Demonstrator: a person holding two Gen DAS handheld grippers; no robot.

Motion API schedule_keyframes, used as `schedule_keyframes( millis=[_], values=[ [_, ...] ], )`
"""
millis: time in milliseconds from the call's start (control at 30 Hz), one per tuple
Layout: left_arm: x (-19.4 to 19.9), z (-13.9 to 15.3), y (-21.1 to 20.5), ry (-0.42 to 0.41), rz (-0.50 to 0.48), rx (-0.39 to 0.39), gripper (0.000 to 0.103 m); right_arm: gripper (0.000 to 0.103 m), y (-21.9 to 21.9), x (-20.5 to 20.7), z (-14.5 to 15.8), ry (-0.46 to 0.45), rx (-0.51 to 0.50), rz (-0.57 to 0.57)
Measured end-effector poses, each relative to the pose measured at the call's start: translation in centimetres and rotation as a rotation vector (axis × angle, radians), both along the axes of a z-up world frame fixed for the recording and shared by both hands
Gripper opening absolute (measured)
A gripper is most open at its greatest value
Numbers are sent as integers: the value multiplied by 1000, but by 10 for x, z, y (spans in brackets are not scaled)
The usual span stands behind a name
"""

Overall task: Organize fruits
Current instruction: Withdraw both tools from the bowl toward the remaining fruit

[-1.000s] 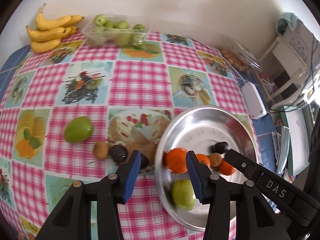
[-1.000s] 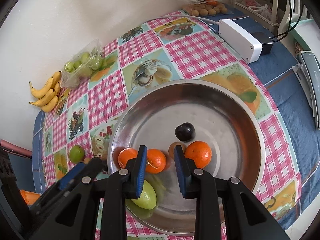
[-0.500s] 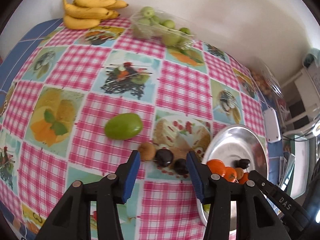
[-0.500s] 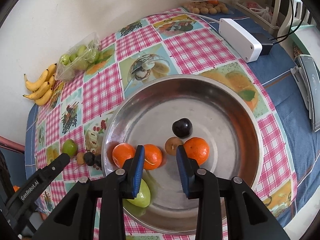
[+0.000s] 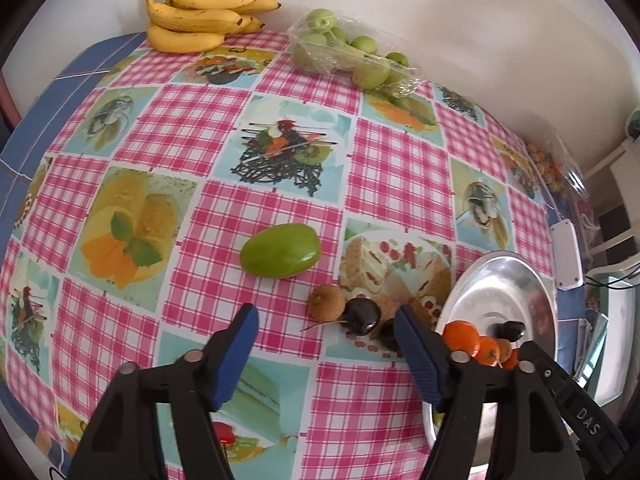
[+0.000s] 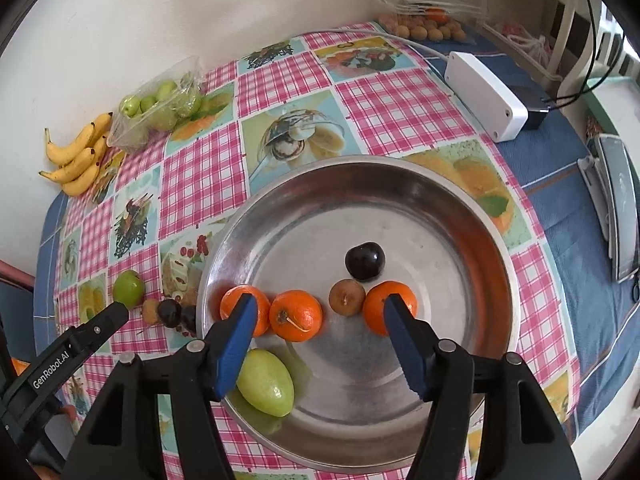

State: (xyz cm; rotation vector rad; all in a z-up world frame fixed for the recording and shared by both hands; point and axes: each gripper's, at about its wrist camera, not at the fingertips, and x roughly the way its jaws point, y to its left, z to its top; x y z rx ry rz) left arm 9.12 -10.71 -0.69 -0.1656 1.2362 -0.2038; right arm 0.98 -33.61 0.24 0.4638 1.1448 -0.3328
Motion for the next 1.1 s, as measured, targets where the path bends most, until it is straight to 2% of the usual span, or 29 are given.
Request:
schedule_keyframes(
  millis=[133, 200, 267, 400, 467, 500, 533, 967, 1100],
  values=[
    [0, 0, 3, -8, 15, 14, 79, 80, 1, 1, -2, 3, -20, 11],
    [1, 0, 4, -10, 24, 25, 82, 81, 1, 1, -1, 3, -31, 12],
    [1, -1, 6, -11, 33, 30, 93, 82, 1, 1, -1, 2, -36, 13],
    [1, 1, 8, -33, 45, 37, 103, 83, 2, 2, -3, 8, -40, 17],
    [0, 3, 7, -57, 45, 66, 103, 88, 2, 2, -4, 8, -45, 19],
    [0, 3, 7, -67, 45, 84, 103, 98, 2, 2, -4, 6, -48, 18],
    [0, 3, 7, -73, 45, 96, 103, 102, 2, 2, -4, 4, -51, 17],
    [1, 1, 11, -65, 61, 95, 103, 102, 3, 2, -7, 11, -54, 14],
    [2, 2, 16, -72, 67, 73, 103, 102, 9, 5, -5, 11, -71, 38]
  ],
)
